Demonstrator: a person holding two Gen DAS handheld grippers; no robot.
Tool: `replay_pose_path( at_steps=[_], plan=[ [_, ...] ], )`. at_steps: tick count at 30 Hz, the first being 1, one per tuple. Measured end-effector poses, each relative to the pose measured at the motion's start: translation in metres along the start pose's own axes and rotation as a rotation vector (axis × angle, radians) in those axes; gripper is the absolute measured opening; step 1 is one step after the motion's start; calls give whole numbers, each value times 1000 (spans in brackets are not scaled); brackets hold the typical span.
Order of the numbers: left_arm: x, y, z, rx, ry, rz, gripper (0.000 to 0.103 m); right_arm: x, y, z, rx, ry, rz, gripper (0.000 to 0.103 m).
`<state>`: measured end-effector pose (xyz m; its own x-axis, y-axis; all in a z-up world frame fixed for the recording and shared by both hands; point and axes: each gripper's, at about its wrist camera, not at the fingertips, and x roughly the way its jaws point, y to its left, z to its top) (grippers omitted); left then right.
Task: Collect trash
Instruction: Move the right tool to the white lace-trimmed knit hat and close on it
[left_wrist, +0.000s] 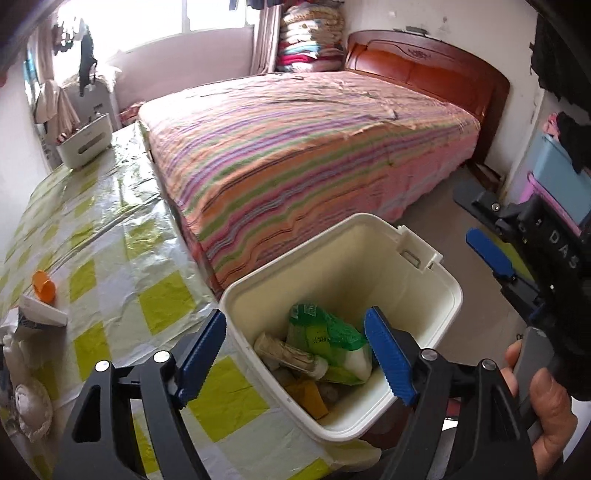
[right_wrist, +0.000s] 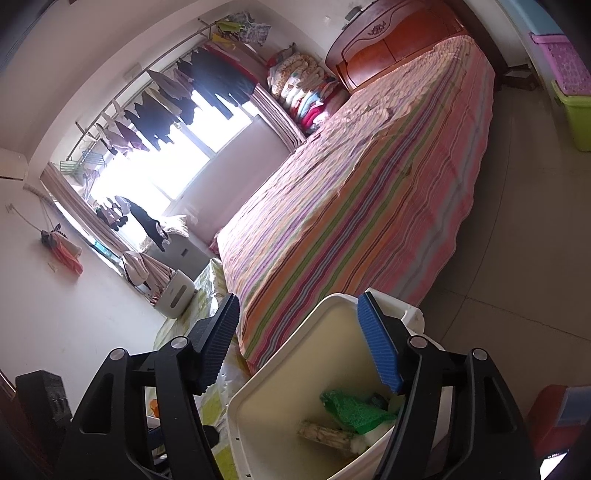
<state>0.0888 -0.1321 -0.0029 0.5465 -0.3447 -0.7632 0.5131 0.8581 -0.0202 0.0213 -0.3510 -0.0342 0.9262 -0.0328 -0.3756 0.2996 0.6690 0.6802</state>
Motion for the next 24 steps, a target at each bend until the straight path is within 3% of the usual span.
replay_pose_path(
  at_steps=[12,24],
  plan=[
    [-20,39,-41,-73,15,81,75,19,20,-13,-42,66,32,69],
    [-42,90,-78,-132,29,200,75,44,75,-51,-158,174,88,70]
  ],
)
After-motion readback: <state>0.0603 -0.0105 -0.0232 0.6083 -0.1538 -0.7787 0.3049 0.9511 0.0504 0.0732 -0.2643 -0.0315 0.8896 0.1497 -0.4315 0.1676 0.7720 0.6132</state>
